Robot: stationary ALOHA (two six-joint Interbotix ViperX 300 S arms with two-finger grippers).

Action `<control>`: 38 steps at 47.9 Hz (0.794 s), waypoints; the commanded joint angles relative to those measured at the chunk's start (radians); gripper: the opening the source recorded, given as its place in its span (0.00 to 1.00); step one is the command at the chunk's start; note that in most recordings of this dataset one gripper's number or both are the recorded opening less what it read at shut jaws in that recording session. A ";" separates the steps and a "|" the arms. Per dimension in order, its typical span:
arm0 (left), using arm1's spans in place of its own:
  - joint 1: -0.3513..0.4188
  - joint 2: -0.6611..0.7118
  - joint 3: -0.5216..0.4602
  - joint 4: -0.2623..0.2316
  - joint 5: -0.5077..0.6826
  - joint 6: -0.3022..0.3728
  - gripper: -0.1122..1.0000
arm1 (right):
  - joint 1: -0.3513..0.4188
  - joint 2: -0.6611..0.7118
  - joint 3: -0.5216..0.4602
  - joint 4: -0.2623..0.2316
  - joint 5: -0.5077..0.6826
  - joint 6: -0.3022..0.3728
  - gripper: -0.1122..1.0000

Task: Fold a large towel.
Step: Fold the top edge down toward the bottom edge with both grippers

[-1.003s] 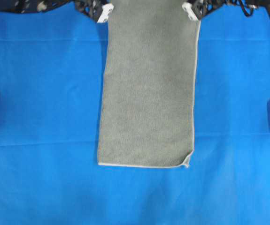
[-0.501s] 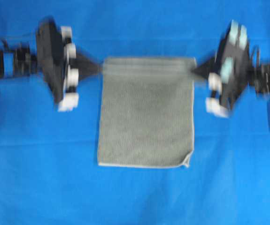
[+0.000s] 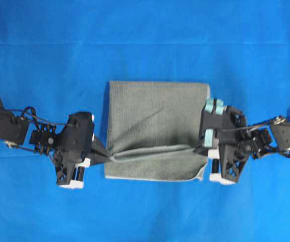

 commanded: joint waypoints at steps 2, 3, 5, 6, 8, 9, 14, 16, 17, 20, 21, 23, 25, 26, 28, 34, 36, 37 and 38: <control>-0.041 -0.005 -0.009 0.002 0.003 -0.005 0.12 | 0.017 -0.002 -0.014 0.023 -0.021 0.000 0.14; -0.041 -0.003 -0.011 0.002 0.003 -0.005 0.12 | 0.015 0.002 -0.014 0.025 -0.026 0.000 0.14; -0.040 -0.002 -0.012 0.002 0.000 -0.006 0.12 | 0.015 0.005 -0.014 0.026 -0.029 0.000 0.14; -0.041 0.000 -0.014 0.002 0.000 -0.006 0.12 | 0.015 0.006 -0.017 0.026 -0.032 0.000 0.14; -0.040 0.002 -0.018 0.003 0.000 -0.003 0.12 | 0.015 0.008 -0.018 0.026 -0.032 0.000 0.14; -0.041 0.002 -0.023 0.005 0.000 0.000 0.12 | 0.015 0.009 -0.020 0.025 -0.032 0.000 0.14; -0.040 0.009 -0.038 0.006 0.006 0.008 0.12 | 0.015 0.018 -0.032 0.026 -0.032 -0.002 0.14; -0.040 0.012 -0.043 0.006 0.009 0.011 0.12 | 0.015 0.025 -0.041 0.025 -0.032 -0.002 0.15; -0.040 0.014 -0.044 0.006 0.011 0.012 0.12 | 0.017 0.029 -0.046 0.025 -0.032 -0.002 0.15; -0.040 0.012 -0.051 0.006 0.012 0.014 0.18 | 0.023 0.040 -0.063 0.025 -0.032 -0.005 0.24; -0.040 0.011 -0.051 0.006 0.012 0.014 0.22 | 0.026 0.043 -0.071 0.023 -0.032 -0.009 0.31; -0.040 0.006 -0.054 0.006 0.014 0.014 0.33 | 0.032 0.048 -0.084 0.018 -0.029 -0.014 0.43; -0.040 0.000 -0.057 0.006 0.015 0.012 0.43 | 0.041 0.048 -0.103 0.009 -0.018 -0.017 0.54; -0.040 -0.005 -0.058 0.006 0.017 0.014 0.49 | 0.044 0.044 -0.110 0.003 -0.011 -0.018 0.59; -0.040 -0.017 -0.060 0.006 0.025 0.014 0.61 | 0.052 0.038 -0.124 -0.006 0.011 -0.020 0.67; -0.037 -0.095 -0.078 0.008 0.097 0.020 0.83 | 0.074 -0.028 -0.169 -0.029 0.135 -0.023 0.67; -0.031 -0.130 -0.083 0.011 0.133 0.023 0.83 | 0.083 -0.057 -0.181 -0.041 0.181 -0.023 0.67; -0.029 -0.150 -0.086 0.011 0.153 0.025 0.83 | 0.086 -0.074 -0.186 -0.048 0.202 -0.025 0.68; -0.025 -0.169 -0.086 0.011 0.173 0.029 0.82 | 0.089 -0.092 -0.189 -0.055 0.222 -0.025 0.68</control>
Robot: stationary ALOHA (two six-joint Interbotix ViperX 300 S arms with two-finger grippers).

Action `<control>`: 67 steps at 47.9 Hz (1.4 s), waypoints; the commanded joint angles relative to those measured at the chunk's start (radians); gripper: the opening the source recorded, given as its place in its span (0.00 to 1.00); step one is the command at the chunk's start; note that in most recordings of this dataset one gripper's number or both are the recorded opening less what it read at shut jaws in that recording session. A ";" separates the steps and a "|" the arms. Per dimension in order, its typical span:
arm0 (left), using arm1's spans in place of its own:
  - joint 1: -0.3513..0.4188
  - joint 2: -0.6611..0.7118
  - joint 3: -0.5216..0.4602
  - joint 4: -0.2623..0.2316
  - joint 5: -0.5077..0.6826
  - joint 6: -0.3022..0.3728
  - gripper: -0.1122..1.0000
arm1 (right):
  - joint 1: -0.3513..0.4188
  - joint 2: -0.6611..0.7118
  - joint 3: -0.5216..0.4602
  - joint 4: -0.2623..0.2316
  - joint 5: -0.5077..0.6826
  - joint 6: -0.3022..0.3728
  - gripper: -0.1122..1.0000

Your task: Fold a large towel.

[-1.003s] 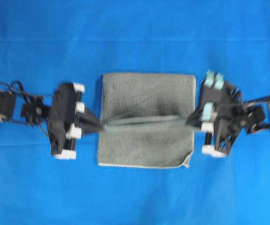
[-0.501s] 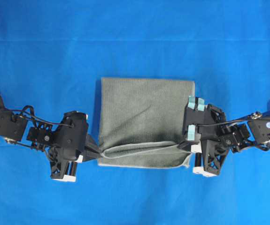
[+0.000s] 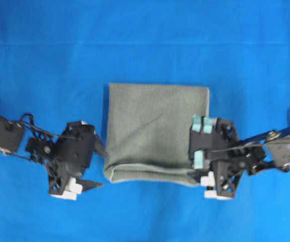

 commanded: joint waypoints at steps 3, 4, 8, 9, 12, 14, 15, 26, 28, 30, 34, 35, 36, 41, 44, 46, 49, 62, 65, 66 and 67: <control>0.021 -0.141 -0.028 0.005 0.098 0.023 0.80 | 0.020 -0.140 -0.044 -0.055 0.118 -0.002 0.69; 0.026 -0.164 -0.028 0.003 0.110 0.031 0.80 | 0.021 -0.161 -0.043 -0.066 0.129 -0.002 0.69; 0.041 -0.272 -0.018 0.005 0.146 0.071 0.78 | 0.020 -0.250 -0.032 -0.121 0.160 -0.002 0.69; 0.044 -0.298 -0.015 0.005 0.147 0.081 0.78 | 0.020 -0.272 -0.028 -0.137 0.163 -0.002 0.69; 0.057 -0.376 -0.002 0.005 0.147 0.114 0.78 | 0.021 -0.341 -0.009 -0.178 0.163 -0.002 0.69; 0.066 -0.428 0.009 0.005 0.146 0.133 0.77 | 0.020 -0.388 0.008 -0.204 0.161 0.000 0.69; 0.071 -0.454 0.017 0.005 0.146 0.143 0.77 | 0.021 -0.423 0.020 -0.221 0.163 0.002 0.69; 0.173 -0.749 0.120 0.005 0.155 0.233 0.77 | 0.020 -0.698 0.103 -0.299 0.193 0.005 0.69; 0.196 -0.796 0.138 0.005 0.160 0.239 0.76 | 0.020 -0.762 0.126 -0.316 0.212 0.009 0.69; 0.222 -0.845 0.160 0.005 0.164 0.244 0.76 | 0.020 -0.813 0.146 -0.328 0.229 0.012 0.69; 0.282 -0.957 0.212 0.005 0.175 0.245 0.77 | 0.018 -0.907 0.193 -0.348 0.245 0.020 0.69; 0.296 -0.982 0.227 0.005 0.178 0.245 0.77 | 0.017 -0.930 0.204 -0.354 0.250 0.023 0.69; 0.307 -1.006 0.241 0.005 0.181 0.244 0.77 | 0.015 -0.950 0.218 -0.360 0.253 0.026 0.69; 0.365 -1.114 0.305 0.002 0.206 0.229 0.76 | 0.003 -1.045 0.285 -0.377 0.265 0.044 0.69; 0.391 -1.172 0.345 -0.002 0.224 0.224 0.77 | -0.011 -1.091 0.328 -0.387 0.273 0.061 0.69; 0.403 -1.200 0.368 -0.002 0.230 0.221 0.76 | -0.025 -1.120 0.364 -0.396 0.278 0.080 0.69; 0.410 -1.229 0.393 -0.005 0.218 0.207 0.77 | -0.049 -1.135 0.402 -0.402 0.278 0.110 0.69; 0.419 -1.170 0.442 -0.005 0.209 0.138 0.76 | -0.155 -1.055 0.491 -0.403 0.276 0.224 0.69; 0.420 -1.158 0.448 -0.005 0.199 0.135 0.76 | -0.161 -1.045 0.497 -0.402 0.273 0.235 0.69; 0.420 -1.155 0.449 -0.005 0.196 0.133 0.76 | -0.161 -1.043 0.497 -0.403 0.273 0.238 0.68; 0.420 -1.154 0.449 -0.005 0.193 0.133 0.76 | -0.161 -1.042 0.499 -0.403 0.272 0.239 0.68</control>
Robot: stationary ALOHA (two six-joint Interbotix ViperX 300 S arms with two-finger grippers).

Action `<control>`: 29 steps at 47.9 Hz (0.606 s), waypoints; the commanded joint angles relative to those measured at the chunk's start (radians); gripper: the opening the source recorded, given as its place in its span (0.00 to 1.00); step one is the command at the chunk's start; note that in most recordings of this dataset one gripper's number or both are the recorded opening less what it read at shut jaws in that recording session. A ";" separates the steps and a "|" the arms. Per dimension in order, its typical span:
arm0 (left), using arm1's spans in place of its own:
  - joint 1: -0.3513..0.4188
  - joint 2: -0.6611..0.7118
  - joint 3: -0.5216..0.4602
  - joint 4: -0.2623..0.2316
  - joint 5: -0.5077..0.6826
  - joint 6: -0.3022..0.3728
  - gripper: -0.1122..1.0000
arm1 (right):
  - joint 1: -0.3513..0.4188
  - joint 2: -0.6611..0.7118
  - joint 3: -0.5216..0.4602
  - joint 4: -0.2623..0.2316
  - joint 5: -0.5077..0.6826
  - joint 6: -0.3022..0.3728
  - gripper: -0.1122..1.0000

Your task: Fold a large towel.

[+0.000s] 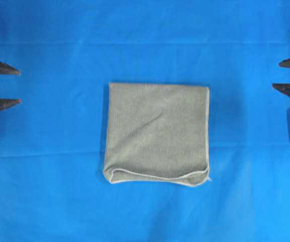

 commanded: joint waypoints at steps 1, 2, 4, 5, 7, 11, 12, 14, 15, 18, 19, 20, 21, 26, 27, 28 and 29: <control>0.005 0.026 -0.009 -0.002 -0.021 -0.002 0.76 | -0.003 0.021 -0.009 -0.006 -0.008 0.009 0.68; 0.005 0.025 -0.009 -0.002 -0.023 -0.002 0.76 | -0.002 0.020 -0.009 -0.006 -0.008 0.009 0.68; 0.005 0.021 -0.011 -0.002 -0.023 0.000 0.76 | -0.002 0.018 -0.011 -0.006 -0.008 0.011 0.68; 0.005 0.020 -0.011 -0.002 -0.023 -0.002 0.76 | -0.002 0.017 -0.012 -0.006 -0.009 0.011 0.68; 0.005 0.017 -0.012 -0.002 -0.023 -0.002 0.76 | -0.002 0.014 -0.012 -0.006 -0.009 0.011 0.68; 0.005 0.014 -0.014 -0.002 -0.021 0.000 0.76 | -0.002 0.012 -0.014 -0.006 -0.009 0.011 0.68; 0.005 0.014 -0.014 -0.002 -0.021 0.000 0.76 | -0.003 0.012 -0.014 -0.008 -0.009 0.009 0.68; 0.005 0.015 -0.012 -0.002 -0.021 0.000 0.76 | -0.002 0.012 -0.014 -0.008 -0.009 0.011 0.68; 0.005 0.015 -0.012 -0.002 -0.020 0.000 0.76 | -0.002 0.012 -0.014 -0.008 -0.009 0.011 0.68; 0.005 0.014 -0.014 -0.002 -0.018 0.000 0.76 | -0.002 0.012 -0.014 -0.006 -0.012 0.011 0.68; 0.005 0.014 -0.014 -0.002 -0.018 0.000 0.76 | -0.002 0.012 -0.014 -0.006 -0.012 0.011 0.68; 0.005 0.014 -0.014 -0.002 -0.018 0.000 0.76 | -0.002 0.012 -0.014 -0.008 -0.012 0.011 0.68; 0.005 0.014 -0.014 -0.002 -0.018 0.000 0.76 | -0.002 0.012 -0.014 -0.006 -0.014 0.011 0.68; 0.005 0.014 -0.014 -0.002 -0.017 0.000 0.76 | -0.002 0.011 -0.015 -0.008 -0.014 0.011 0.68; 0.005 0.014 -0.014 -0.002 -0.017 0.000 0.76 | -0.002 0.011 -0.015 -0.008 -0.014 0.011 0.68; 0.005 0.015 -0.012 -0.002 -0.017 0.000 0.76 | -0.002 0.011 -0.015 -0.008 -0.014 0.011 0.68; 0.005 0.015 -0.014 -0.002 -0.017 0.000 0.76 | -0.002 0.011 -0.015 -0.008 -0.014 0.011 0.68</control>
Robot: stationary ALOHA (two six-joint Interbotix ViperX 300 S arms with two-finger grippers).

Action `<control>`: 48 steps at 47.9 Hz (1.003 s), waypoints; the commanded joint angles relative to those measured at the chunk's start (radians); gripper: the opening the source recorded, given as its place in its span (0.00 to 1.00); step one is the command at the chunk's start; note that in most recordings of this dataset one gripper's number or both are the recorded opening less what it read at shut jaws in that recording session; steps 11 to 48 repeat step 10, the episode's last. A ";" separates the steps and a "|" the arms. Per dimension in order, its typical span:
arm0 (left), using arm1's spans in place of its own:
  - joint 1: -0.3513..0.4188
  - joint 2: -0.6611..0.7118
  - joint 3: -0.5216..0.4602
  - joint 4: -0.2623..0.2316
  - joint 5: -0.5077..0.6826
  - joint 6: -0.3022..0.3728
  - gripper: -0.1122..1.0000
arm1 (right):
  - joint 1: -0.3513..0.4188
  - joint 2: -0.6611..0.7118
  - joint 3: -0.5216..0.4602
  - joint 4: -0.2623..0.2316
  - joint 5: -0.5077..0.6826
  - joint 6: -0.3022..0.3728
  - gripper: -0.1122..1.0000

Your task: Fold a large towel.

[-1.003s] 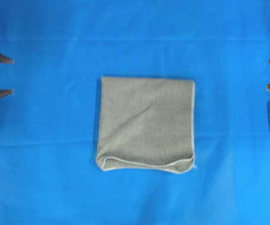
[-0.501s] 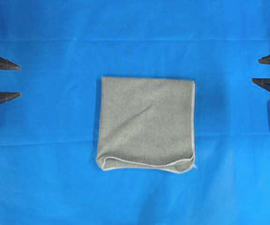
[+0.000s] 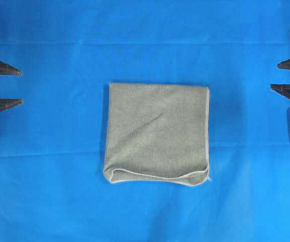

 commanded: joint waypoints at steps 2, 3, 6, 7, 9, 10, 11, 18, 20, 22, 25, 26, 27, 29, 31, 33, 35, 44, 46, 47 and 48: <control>0.003 0.009 -0.015 -0.002 -0.005 0.000 0.76 | -0.002 0.005 -0.018 -0.006 -0.008 0.002 0.68; 0.003 0.008 -0.015 -0.002 -0.005 0.000 0.76 | -0.002 0.005 -0.018 -0.006 -0.008 0.002 0.68; 0.003 0.008 -0.017 -0.002 -0.003 0.000 0.76 | -0.002 0.005 -0.020 -0.006 -0.008 0.000 0.68; 0.003 0.008 -0.015 -0.002 -0.002 0.000 0.76 | -0.003 0.003 -0.018 -0.006 -0.008 0.000 0.68; 0.003 0.008 -0.017 -0.002 -0.002 0.000 0.76 | -0.002 0.005 -0.020 -0.006 -0.008 0.002 0.68; 0.003 0.008 -0.017 -0.002 0.000 0.000 0.76 | -0.002 0.005 -0.020 -0.006 -0.008 0.002 0.68; 0.003 0.008 -0.017 -0.002 0.000 0.000 0.76 | -0.002 0.005 -0.020 -0.006 -0.008 0.002 0.68; 0.003 0.008 -0.017 -0.002 0.000 0.000 0.76 | -0.002 0.005 -0.020 -0.006 -0.008 0.002 0.68; 0.003 0.008 -0.017 -0.002 0.000 0.000 0.76 | -0.002 0.005 -0.020 -0.006 -0.008 0.002 0.68; 0.003 0.008 -0.017 -0.002 0.000 0.000 0.76 | -0.002 0.005 -0.020 -0.006 -0.008 0.002 0.68; 0.003 0.008 -0.017 -0.002 0.000 0.000 0.76 | -0.002 0.005 -0.020 -0.006 -0.008 0.002 0.68; 0.003 0.008 -0.017 -0.002 0.000 0.000 0.76 | -0.002 0.005 -0.020 -0.006 -0.008 0.002 0.68; 0.003 0.008 -0.017 -0.002 0.000 0.000 0.76 | -0.002 0.005 -0.020 -0.006 -0.008 0.002 0.68; 0.003 0.008 -0.017 -0.002 0.000 0.000 0.76 | -0.002 0.005 -0.020 -0.006 -0.008 0.002 0.68; 0.003 0.008 -0.017 -0.002 0.000 0.000 0.76 | -0.002 0.005 -0.020 -0.006 -0.008 0.002 0.68; 0.003 0.008 -0.017 -0.002 0.000 0.000 0.76 | -0.002 0.005 -0.020 -0.006 -0.008 0.002 0.68; 0.003 0.008 -0.017 -0.002 0.000 0.000 0.76 | -0.002 0.005 -0.020 -0.006 -0.008 0.002 0.68; 0.003 0.008 -0.017 -0.002 0.000 0.000 0.76 | -0.002 0.005 -0.020 -0.006 -0.008 0.002 0.68; 0.003 0.008 -0.017 -0.002 0.000 0.000 0.76 | -0.002 0.005 -0.020 -0.006 -0.008 0.002 0.68; 0.003 0.008 -0.017 -0.002 0.000 0.000 0.76 | -0.002 0.005 -0.020 -0.006 -0.008 0.002 0.68; 0.003 0.008 -0.017 -0.002 0.000 0.000 0.76 | -0.002 0.005 -0.020 -0.006 -0.008 0.002 0.68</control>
